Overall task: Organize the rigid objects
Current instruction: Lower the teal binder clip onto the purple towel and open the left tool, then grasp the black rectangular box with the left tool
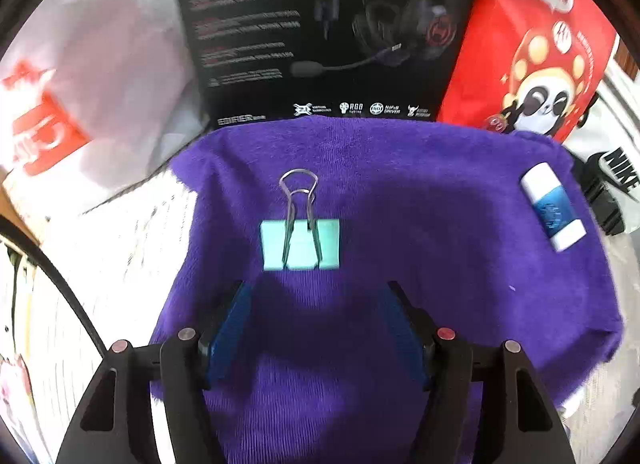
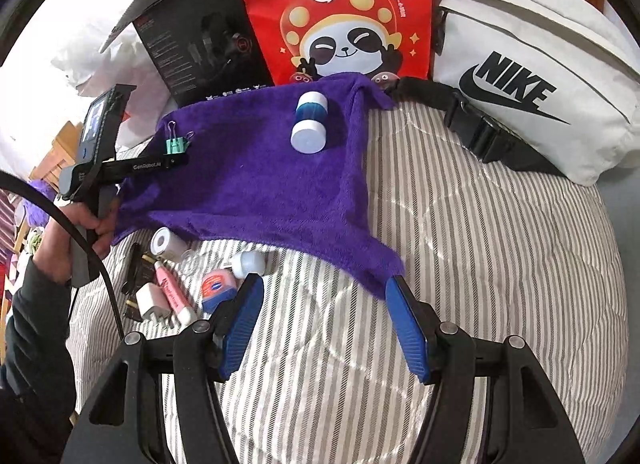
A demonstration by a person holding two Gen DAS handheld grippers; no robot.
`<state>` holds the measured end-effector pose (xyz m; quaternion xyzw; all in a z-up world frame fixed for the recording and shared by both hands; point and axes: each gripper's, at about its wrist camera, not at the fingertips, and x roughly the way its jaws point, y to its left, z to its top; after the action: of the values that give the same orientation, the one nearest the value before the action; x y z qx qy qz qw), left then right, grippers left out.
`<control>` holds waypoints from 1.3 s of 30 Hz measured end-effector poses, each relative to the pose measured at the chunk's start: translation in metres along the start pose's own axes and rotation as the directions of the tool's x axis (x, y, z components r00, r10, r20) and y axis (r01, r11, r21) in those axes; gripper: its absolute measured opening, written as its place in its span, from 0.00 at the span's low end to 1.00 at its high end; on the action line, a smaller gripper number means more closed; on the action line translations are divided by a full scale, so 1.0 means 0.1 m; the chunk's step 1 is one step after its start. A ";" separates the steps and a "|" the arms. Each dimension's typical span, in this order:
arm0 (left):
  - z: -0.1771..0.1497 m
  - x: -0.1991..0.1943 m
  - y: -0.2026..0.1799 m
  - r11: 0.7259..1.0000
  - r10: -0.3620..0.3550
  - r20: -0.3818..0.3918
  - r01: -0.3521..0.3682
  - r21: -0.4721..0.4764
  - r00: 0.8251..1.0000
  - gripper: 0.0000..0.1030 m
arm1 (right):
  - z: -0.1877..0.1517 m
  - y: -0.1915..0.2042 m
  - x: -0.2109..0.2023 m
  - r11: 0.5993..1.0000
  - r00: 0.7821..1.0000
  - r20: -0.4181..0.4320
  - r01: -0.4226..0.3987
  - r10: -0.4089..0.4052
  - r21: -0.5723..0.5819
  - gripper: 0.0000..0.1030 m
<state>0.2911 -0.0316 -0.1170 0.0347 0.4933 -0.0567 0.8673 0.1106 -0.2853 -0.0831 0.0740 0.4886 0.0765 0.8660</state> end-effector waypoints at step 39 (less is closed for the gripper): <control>-1.55 -0.79 0.25 1.000 -0.001 -0.048 0.001 0.002 0.999 0.38 | -0.54 0.36 -0.22 0.999 0.999 -0.034 -0.022 0.021 -0.036 0.62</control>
<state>0.1222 0.0163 -0.1286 0.0368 0.5141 -0.0571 0.8550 0.0509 -0.2517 -0.0852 0.0621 0.5009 0.0959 0.8579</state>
